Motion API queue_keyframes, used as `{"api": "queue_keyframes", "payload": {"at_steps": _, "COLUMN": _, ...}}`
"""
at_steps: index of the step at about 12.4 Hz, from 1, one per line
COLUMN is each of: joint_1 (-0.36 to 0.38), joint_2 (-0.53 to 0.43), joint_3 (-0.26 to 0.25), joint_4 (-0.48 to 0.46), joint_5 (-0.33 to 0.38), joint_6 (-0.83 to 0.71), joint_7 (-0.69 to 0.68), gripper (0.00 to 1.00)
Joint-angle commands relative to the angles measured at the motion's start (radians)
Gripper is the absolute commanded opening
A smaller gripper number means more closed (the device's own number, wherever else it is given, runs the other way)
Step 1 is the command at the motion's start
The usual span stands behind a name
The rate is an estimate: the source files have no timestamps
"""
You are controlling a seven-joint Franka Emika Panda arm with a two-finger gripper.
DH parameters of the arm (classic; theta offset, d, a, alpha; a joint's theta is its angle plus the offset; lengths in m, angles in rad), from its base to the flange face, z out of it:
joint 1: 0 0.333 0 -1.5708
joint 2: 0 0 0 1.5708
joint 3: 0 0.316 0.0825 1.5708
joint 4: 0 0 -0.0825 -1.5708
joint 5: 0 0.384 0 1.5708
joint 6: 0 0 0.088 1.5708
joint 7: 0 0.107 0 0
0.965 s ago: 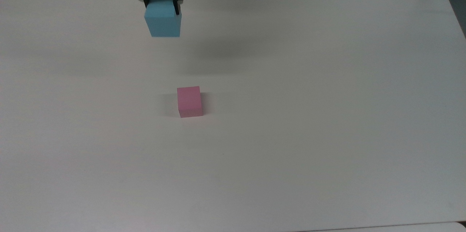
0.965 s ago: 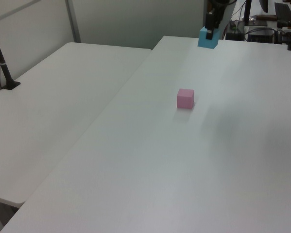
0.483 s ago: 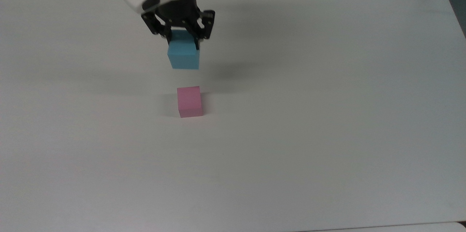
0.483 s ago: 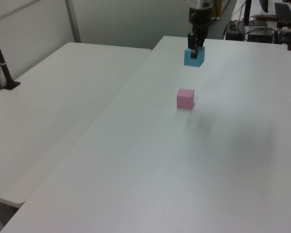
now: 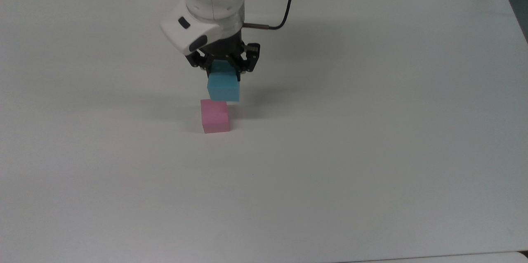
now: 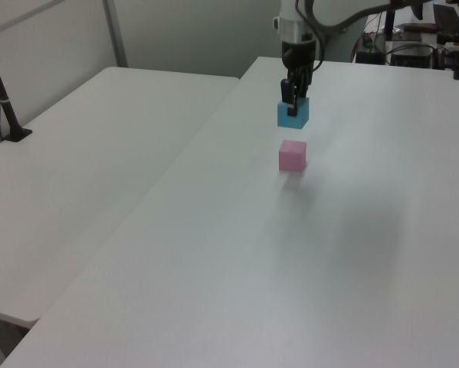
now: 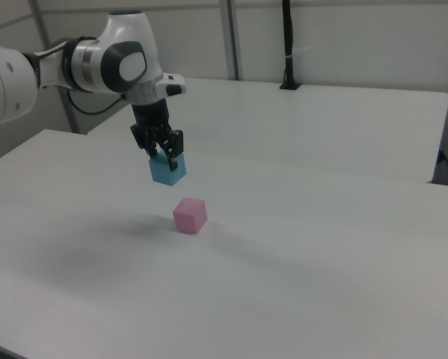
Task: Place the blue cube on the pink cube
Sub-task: 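Carry the light-blue cube over the pink cube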
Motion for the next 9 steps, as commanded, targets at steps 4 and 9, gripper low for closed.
{"api": "queue_keyframes", "payload": {"at_steps": 4, "joint_1": 0.013, "joint_2": 0.020, "joint_3": -0.012, "joint_4": -0.052, "joint_5": -0.059, "joint_6": 0.138, "joint_7": 0.026, "gripper": 0.53}}
{"api": "queue_keyframes", "payload": {"at_steps": 9, "joint_1": 0.012, "joint_2": 0.020, "joint_3": -0.016, "joint_4": -0.103, "joint_5": -0.082, "joint_6": 0.172, "joint_7": 0.023, "gripper": 0.53}}
